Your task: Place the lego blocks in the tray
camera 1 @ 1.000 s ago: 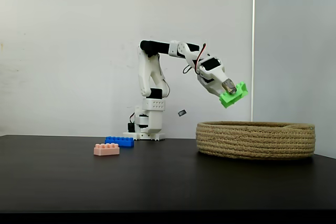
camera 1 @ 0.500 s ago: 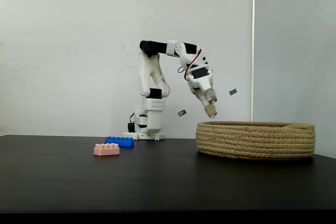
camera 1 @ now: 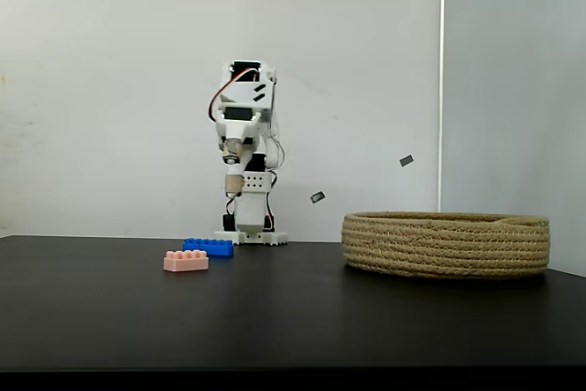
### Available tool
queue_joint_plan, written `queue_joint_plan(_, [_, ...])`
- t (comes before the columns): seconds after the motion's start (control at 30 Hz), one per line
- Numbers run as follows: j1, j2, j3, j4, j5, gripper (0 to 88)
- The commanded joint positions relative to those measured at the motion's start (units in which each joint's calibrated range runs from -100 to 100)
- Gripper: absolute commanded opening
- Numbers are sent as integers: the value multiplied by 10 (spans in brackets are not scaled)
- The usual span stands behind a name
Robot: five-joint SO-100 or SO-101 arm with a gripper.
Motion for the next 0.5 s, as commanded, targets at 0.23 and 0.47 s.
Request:
queue_joint_plan(0.23, [102,226,-255,16,99,365])
queue_joint_plan(0.47, [68,359,-386,98,107,419])
